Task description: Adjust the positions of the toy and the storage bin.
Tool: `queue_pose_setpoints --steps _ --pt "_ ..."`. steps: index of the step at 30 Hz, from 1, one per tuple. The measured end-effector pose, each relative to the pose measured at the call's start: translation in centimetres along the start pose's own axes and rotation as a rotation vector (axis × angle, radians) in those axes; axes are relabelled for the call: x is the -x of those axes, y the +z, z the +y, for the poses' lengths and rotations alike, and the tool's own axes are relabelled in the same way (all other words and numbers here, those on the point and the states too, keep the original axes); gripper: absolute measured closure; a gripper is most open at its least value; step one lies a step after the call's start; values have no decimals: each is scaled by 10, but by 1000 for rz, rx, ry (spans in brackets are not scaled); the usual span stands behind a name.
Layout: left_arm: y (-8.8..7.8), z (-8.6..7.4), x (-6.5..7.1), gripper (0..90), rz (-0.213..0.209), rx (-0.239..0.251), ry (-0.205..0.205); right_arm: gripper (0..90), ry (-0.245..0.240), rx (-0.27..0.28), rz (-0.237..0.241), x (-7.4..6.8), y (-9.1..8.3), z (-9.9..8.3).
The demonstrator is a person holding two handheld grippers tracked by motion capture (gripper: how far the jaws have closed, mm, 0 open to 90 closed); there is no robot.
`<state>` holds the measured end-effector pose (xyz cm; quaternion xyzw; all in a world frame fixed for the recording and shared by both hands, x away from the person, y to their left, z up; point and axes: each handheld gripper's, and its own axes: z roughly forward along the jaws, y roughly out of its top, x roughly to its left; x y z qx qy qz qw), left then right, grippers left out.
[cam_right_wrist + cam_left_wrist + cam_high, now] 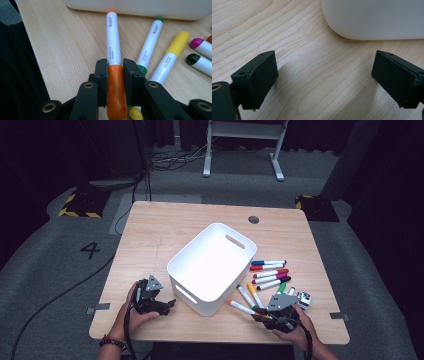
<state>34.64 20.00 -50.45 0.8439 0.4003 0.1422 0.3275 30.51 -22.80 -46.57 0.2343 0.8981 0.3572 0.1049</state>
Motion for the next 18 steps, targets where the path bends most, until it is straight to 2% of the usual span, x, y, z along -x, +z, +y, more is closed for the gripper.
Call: queue_pose_setpoints --steps 4,14,18 --pt "0 0 0 69 -2 0 2 745 -25 25 -27 1 -8 1" --pt "0 0 0 69 -2 0 2 745 -1 95 -17 13 -29 6" --pt "0 0 0 69 -2 0 2 745 -18 125 -35 16 -39 9"
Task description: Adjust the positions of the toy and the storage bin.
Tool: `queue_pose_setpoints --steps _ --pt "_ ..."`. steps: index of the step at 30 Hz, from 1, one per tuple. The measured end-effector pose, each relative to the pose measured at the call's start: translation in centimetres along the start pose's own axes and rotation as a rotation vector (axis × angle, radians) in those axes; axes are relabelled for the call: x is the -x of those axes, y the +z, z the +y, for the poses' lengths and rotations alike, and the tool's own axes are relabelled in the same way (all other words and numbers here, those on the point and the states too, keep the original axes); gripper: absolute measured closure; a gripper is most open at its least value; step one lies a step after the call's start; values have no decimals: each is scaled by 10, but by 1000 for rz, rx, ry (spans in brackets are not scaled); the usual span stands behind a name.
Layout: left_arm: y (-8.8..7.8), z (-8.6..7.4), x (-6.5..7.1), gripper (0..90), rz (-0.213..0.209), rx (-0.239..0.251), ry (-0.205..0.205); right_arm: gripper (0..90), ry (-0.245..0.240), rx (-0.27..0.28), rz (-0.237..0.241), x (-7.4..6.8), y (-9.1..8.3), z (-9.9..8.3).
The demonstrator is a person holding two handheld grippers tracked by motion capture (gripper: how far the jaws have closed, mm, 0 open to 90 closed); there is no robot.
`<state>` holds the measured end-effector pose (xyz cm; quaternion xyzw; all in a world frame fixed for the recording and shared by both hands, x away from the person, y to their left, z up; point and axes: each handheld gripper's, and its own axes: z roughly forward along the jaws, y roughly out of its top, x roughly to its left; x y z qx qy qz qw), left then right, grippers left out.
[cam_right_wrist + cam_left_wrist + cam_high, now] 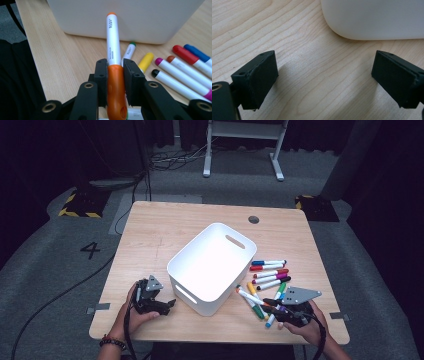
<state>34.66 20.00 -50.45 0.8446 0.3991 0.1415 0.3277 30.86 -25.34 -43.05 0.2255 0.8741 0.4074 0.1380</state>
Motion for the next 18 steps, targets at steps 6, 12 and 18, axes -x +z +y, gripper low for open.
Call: queue_pose_setpoints --steps 6,12,18 --pt "0 0 0 69 -1 0 3 745 -5 57 -13 7 -19 10" --pt "0 0 0 69 -5 -2 2 745 -3 84 -19 13 -29 19" --pt "0 0 0 69 -5 -1 1 745 -1 115 -13 21 -38 29"
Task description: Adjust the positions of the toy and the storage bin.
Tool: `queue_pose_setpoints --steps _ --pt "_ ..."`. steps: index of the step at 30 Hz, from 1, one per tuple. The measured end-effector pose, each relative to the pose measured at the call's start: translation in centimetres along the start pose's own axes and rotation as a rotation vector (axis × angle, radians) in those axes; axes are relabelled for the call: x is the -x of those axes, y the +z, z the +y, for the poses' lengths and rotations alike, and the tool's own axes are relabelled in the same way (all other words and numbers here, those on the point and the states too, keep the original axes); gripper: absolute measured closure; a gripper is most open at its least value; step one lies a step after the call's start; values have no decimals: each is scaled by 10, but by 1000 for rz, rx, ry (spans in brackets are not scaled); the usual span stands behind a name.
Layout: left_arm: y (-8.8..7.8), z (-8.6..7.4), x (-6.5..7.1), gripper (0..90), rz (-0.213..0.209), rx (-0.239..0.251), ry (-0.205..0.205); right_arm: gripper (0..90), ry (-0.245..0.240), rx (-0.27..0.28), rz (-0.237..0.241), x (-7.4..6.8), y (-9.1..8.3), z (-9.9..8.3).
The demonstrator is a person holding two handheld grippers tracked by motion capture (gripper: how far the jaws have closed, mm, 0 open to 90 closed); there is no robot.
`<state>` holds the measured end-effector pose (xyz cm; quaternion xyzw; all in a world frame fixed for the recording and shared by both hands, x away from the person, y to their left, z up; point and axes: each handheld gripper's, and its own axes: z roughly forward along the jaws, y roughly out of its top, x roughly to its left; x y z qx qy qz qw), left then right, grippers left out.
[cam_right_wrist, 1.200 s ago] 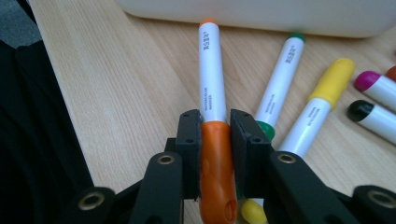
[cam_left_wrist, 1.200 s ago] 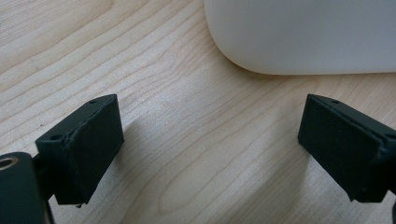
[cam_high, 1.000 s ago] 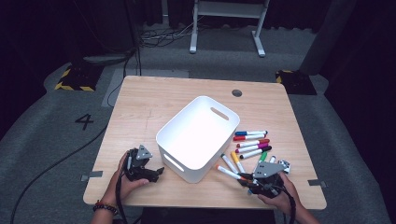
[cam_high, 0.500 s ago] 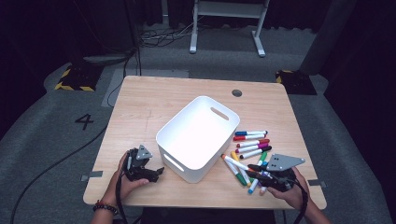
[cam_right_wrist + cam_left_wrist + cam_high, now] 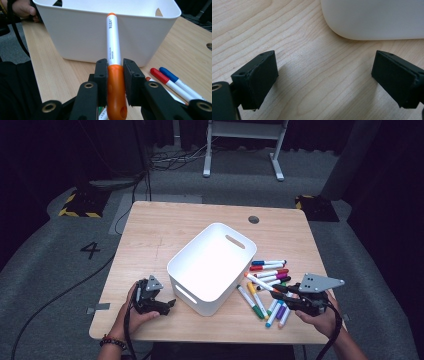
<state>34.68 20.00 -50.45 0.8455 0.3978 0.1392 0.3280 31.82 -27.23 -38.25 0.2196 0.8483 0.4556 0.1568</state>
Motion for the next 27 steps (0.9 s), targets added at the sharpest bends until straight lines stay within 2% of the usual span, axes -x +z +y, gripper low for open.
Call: queue_pose_setpoints --steps 7,14,20,21,27 --pt "0 0 0 69 0 0 0 745 -8 32 11 6 -5 14" --pt "0 0 0 69 1 -1 0 745 -24 35 23 10 -5 28" --pt "0 0 0 69 1 -1 -1 745 -55 37 39 13 0 44" --pt "0 0 0 69 0 0 0 745 -46 41 43 12 2 46" --pt "0 0 0 69 0 0 0 745 -67 33 68 9 15 62"
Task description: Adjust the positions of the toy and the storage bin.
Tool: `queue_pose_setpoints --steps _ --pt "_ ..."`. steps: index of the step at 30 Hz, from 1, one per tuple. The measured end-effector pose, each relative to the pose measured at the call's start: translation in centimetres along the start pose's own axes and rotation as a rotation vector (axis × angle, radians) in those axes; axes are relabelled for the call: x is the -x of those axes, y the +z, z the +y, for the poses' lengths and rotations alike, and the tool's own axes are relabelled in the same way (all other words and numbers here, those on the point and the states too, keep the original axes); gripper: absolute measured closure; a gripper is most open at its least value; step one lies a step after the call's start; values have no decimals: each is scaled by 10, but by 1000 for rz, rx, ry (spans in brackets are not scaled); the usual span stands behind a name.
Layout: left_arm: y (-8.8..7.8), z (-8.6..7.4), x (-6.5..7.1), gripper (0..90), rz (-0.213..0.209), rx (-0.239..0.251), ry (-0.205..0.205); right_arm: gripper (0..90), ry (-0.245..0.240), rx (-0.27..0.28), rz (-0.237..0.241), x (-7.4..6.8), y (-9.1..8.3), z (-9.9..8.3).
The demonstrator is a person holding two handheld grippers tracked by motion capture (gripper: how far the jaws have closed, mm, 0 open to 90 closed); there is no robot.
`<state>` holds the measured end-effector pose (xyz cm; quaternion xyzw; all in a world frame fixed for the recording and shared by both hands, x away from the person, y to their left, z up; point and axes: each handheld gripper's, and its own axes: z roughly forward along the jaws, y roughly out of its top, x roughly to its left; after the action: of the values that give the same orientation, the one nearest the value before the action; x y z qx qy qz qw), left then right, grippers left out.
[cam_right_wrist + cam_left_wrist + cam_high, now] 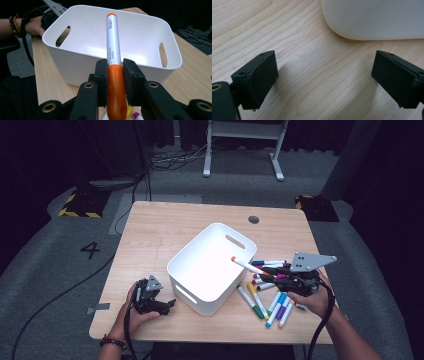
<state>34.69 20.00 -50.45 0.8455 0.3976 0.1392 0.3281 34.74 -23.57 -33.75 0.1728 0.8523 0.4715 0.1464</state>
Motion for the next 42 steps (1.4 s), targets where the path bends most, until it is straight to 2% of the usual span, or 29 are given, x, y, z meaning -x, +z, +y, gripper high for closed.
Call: queue_pose_setpoints --steps 6,7,10,11,14,15,16,20,25,32,37,40,42 --pt "0 0 0 69 -1 0 -1 745 -20 -19 21 -4 17 15" --pt "0 0 0 69 0 -2 -2 745 -32 -38 25 -7 26 23" --pt "0 0 0 70 0 -2 -2 745 -33 -47 38 -9 34 29" --pt "0 0 0 69 -1 -2 -2 745 -39 -61 48 -13 44 36" --pt "0 0 0 69 -1 -1 -2 745 -41 -68 60 -15 53 41" --pt "0 0 0 70 -1 -1 -1 745 -41 -81 65 -18 64 46" --pt "0 0 0 70 -1 -1 -1 745 -41 -81 65 -18 64 46" --pt "0 0 0 70 -1 -1 -1 745 -39 -113 79 -24 87 54" --pt "0 0 0 70 -2 -1 0 745 -32 -139 93 -28 107 58" --pt "0 0 0 70 -2 0 0 745 -29 -210 113 -30 129 60" --pt "0 0 0 71 -3 0 0 744 -33 -297 146 -31 140 67" --pt "0 0 0 70 -2 0 0 744 -25 -357 143 -34 148 70" --pt "0 0 0 70 -2 -1 1 744 -27 -378 140 -36 152 70"
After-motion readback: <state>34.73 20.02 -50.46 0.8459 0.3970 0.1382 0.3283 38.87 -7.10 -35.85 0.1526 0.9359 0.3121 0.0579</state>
